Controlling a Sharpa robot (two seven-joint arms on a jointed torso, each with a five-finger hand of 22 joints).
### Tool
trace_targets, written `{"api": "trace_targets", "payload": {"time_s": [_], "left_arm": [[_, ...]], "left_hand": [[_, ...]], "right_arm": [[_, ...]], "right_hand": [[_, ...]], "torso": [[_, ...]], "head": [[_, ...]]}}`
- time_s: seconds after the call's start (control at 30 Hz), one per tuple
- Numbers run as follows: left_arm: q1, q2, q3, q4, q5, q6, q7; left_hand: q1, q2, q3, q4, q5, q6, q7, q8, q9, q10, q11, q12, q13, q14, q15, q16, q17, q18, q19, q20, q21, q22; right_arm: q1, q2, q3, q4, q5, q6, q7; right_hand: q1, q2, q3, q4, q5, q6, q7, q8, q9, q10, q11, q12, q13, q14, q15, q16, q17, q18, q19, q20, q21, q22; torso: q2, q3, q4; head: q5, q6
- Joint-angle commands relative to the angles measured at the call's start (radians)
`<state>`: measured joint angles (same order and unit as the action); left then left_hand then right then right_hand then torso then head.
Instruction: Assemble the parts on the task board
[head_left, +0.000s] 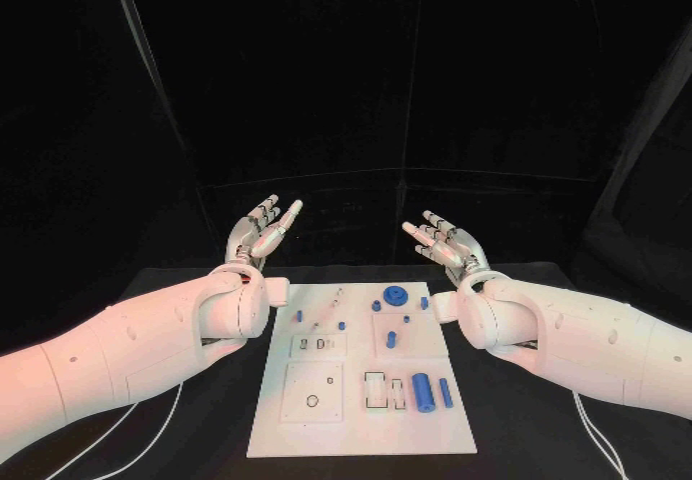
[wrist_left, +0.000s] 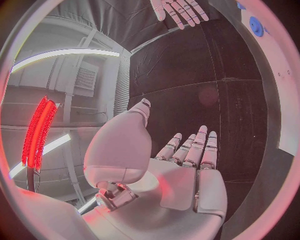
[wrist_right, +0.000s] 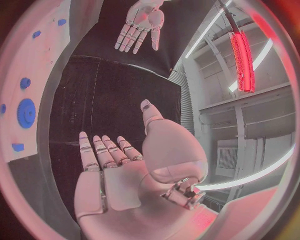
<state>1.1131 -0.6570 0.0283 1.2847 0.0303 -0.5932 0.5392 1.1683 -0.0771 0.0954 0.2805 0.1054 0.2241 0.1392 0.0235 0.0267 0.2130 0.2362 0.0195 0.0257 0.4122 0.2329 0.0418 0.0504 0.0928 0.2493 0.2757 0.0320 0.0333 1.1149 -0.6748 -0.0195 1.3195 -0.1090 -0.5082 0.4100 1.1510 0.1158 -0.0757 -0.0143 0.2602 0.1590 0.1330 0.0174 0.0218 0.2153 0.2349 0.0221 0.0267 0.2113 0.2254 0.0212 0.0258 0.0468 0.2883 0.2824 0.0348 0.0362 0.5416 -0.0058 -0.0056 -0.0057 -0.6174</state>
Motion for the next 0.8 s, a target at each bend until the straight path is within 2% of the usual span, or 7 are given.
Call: {"api": "trace_targets", "payload": {"time_s": [0.03, 0.13, 0.27, 0.33, 0.37, 0.5, 0.8], "left_arm": [[0.005, 0.006, 0.002, -0.013, 0.009, 0.092, 0.050], [0.005, 0.006, 0.002, -0.013, 0.009, 0.093, 0.050], [0.005, 0.006, 0.002, -0.013, 0.009, 0.093, 0.050], [0.005, 0.006, 0.002, -0.013, 0.009, 0.093, 0.050], [0.010, -0.052, 0.002, 0.019, 0.013, 0.130, 0.036], [0.011, -0.082, 0.002, 0.057, 0.020, 0.119, 0.034], [0.024, -0.156, 0.002, 0.149, 0.005, 0.103, 0.038]], "left_hand": [[0.040, 0.003, 0.002, 0.015, 0.007, 0.018, 0.144, 0.006, 0.003, 0.011, 0.017, 0.008, 0.002, 0.038, 0.008, 0.008, 0.005, 0.023, 0.016, 0.017, 0.008, 0.004], [0.036, 0.018, -0.008, 0.014, 0.006, 0.027, 0.149, 0.007, 0.004, 0.023, 0.022, 0.009, 0.004, 0.087, 0.011, 0.018, 0.012, 0.024, 0.044, 0.018, 0.016, 0.008], [0.045, 0.035, -0.022, 0.012, 0.005, 0.066, 0.150, 0.013, 0.008, 0.065, 0.024, 0.014, 0.007, 0.147, 0.012, 0.029, 0.020, 0.024, 0.093, 0.017, 0.029, 0.014], [0.058, 0.043, -0.028, 0.010, 0.004, 0.094, 0.149, 0.016, 0.010, 0.096, 0.026, 0.017, 0.010, 0.188, 0.010, 0.038, 0.025, 0.025, 0.123, 0.017, 0.037, 0.018], [0.074, 0.047, -0.034, 0.005, 0.003, 0.122, 0.145, 0.021, 0.013, 0.127, 0.026, 0.021, 0.012, 0.220, 0.008, 0.044, 0.029, 0.027, 0.152, 0.016, 0.045, 0.021], [0.134, 0.058, -0.065, -0.014, 0.001, 0.253, 0.085, 0.044, 0.024, 0.364, 0.039, 0.068, 0.032, 0.345, 0.003, 0.075, 0.043, 0.034, 0.337, 0.014, 0.098, 0.045], [0.228, 0.087, -0.120, -0.079, 0.001, 0.629, 0.094, 0.103, 0.047, 0.678, -0.037, 0.130, 0.041, 0.535, -0.065, 0.117, 0.055, 0.091, 0.558, 0.004, 0.171, 0.062]], "right_arm": [[0.011, 0.014, -0.001, -0.034, -0.104, 0.197, -0.071], [0.019, 0.025, -0.003, -0.061, -0.125, 0.240, -0.087], [0.026, 0.036, -0.005, -0.087, -0.145, 0.282, -0.102], [0.026, 0.037, -0.005, -0.090, -0.147, 0.286, -0.104], [0.027, -0.011, -0.004, -0.075, -0.383, 0.150, -0.043], [0.034, -0.024, -0.003, -0.065, -0.452, 0.138, -0.047], [0.074, -0.056, -0.003, -0.039, -0.614, 0.128, -0.070]], "right_hand": [[0.126, -0.001, 0.004, -0.076, -0.016, 0.084, 0.154, 0.015, 0.009, 0.103, 0.022, 0.016, 0.009, 0.111, 0.026, 0.019, 0.010, 0.041, 0.070, 0.010, 0.017, 0.011], [0.164, -0.003, 0.007, -0.109, -0.037, 0.177, 0.149, 0.032, 0.020, 0.217, 0.025, 0.034, 0.019, 0.256, 0.020, 0.047, 0.023, 0.066, 0.195, 0.009, 0.049, 0.028], [0.217, -0.008, 0.005, -0.157, -0.064, 0.449, 0.130, 0.083, 0.046, 0.598, -0.007, 0.108, 0.044, 0.613, -0.024, 0.122, 0.044, 0.114, 0.433, 0.006, 0.131, 0.059], [0.226, -0.004, 0.003, -0.167, -0.066, 0.518, 0.123, 0.090, 0.047, 0.636, -0.018, 0.111, 0.040, 0.657, -0.037, 0.125, 0.040, 0.128, 0.464, 0.007, 0.143, 0.060], [0.226, -0.001, 0.002, -0.169, -0.068, 0.540, 0.122, 0.089, 0.046, 0.648, -0.020, 0.109, 0.038, 0.671, -0.040, 0.123, 0.038, 0.131, 0.473, 0.007, 0.145, 0.058], [0.221, 0.009, -0.006, -0.173, -0.071, 0.602, 0.116, 0.081, 0.041, 0.688, -0.029, 0.099, 0.036, 0.719, -0.051, 0.112, 0.037, 0.136, 0.503, 0.003, 0.153, 0.053], [0.231, 0.021, -0.012, -0.203, -0.060, 0.766, 0.095, 0.094, 0.049, 0.802, -0.060, 0.101, 0.039, 0.866, -0.094, 0.125, 0.042, 0.140, 0.623, -0.037, 0.211, 0.063]], "torso": [[0.000, -0.0002, -0.0002], [0.000, -0.0002, -0.0002], [0.000, -0.0002, -0.0002], [0.000, -0.0002, -0.0002], [0.025, -0.0049, -0.0030], [0.034, -0.0048, -0.0041], [0.082, -0.0084, -0.0012]], "head": [[0.000, 0.000], [0.000, 0.000], [0.000, 0.000], [0.000, 0.000], [-0.004, -0.017], [-0.007, -0.019], [-0.010, -0.006]]}}
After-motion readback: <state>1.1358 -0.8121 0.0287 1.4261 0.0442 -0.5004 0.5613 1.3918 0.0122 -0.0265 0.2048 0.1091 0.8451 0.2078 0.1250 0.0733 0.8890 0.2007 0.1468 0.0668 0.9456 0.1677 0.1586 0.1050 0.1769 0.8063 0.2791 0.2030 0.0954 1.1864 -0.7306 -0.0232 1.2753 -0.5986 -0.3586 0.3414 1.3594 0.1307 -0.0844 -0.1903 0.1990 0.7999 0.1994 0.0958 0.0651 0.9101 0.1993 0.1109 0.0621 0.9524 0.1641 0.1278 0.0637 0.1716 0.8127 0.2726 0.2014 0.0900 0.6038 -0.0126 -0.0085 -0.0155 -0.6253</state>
